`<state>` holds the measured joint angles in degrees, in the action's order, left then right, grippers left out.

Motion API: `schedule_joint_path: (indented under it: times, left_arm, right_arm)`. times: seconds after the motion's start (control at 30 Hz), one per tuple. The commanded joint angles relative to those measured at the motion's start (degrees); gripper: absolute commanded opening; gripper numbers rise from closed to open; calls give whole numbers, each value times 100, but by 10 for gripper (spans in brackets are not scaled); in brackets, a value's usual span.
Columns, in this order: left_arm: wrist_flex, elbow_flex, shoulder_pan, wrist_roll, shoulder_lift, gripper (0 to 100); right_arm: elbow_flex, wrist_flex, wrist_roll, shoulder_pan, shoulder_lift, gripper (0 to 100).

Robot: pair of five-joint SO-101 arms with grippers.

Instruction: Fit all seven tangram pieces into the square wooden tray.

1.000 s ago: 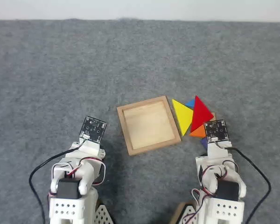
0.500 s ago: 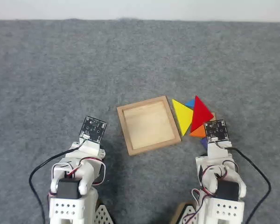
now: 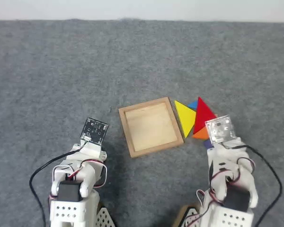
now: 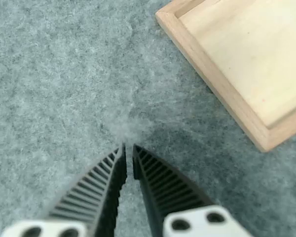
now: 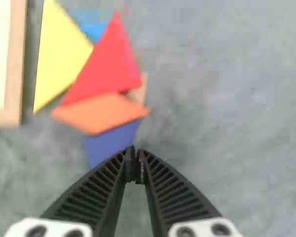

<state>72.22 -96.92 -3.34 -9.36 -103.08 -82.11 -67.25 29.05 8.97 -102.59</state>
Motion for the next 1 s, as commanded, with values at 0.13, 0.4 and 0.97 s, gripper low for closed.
schedule_joint_path:
  times: [0.13,0.4,0.97]
  left_arm:
    - [18,57,-35,-44,-97,22]
    - [18,57,-35,-44,-97,22]
    - [18,57,-35,-44,-97,22]
  right_arm:
    - [1934,593,-774,-470,2870,51]
    - [4492,593,-2092,-1525,7029,56]
    - [6549,787,-2171,-1543,11020,328]
